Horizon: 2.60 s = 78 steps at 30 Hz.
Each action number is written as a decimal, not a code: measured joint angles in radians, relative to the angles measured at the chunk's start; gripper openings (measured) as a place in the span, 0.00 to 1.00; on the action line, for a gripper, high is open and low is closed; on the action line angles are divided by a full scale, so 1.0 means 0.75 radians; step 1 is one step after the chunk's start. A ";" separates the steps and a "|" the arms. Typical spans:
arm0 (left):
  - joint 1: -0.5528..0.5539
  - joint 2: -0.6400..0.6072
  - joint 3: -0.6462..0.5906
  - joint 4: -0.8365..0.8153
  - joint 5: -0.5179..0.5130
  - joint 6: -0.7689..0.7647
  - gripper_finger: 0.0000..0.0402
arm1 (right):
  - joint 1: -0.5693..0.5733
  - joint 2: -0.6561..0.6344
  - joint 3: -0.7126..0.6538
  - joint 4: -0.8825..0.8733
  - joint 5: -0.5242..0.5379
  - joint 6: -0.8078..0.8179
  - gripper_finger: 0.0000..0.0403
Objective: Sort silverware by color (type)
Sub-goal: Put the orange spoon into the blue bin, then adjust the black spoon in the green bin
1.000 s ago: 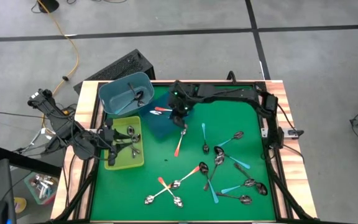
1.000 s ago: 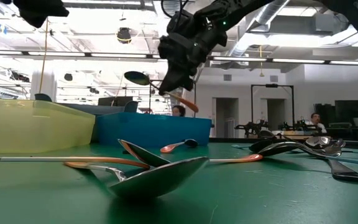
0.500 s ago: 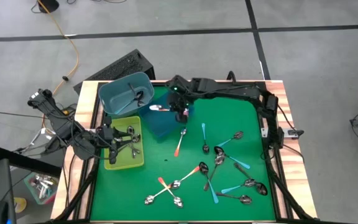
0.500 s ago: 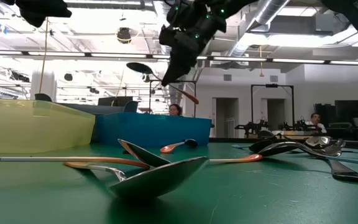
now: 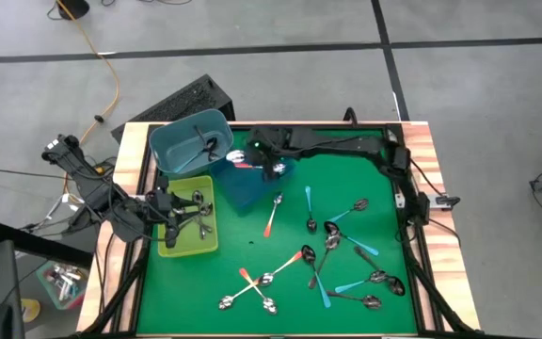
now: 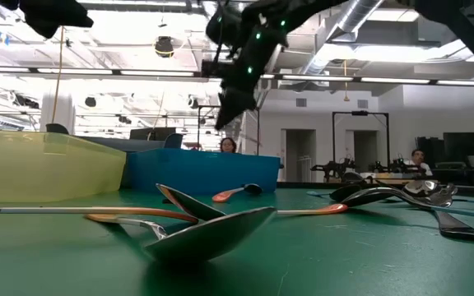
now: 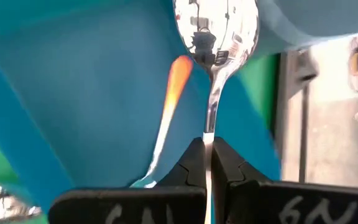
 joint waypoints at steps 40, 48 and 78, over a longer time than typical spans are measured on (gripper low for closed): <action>0.000 0.000 0.000 -0.089 -0.034 -0.109 0.25 | 0.038 0.210 -0.008 -0.050 -0.051 0.107 0.11; 0.000 -0.001 0.000 -0.090 -0.035 -0.108 0.25 | 0.039 0.209 -0.008 -0.040 -0.045 0.106 0.15; -0.007 -0.147 0.001 -0.003 -0.025 0.003 0.25 | 0.113 -0.093 0.540 -0.976 -0.005 0.415 0.28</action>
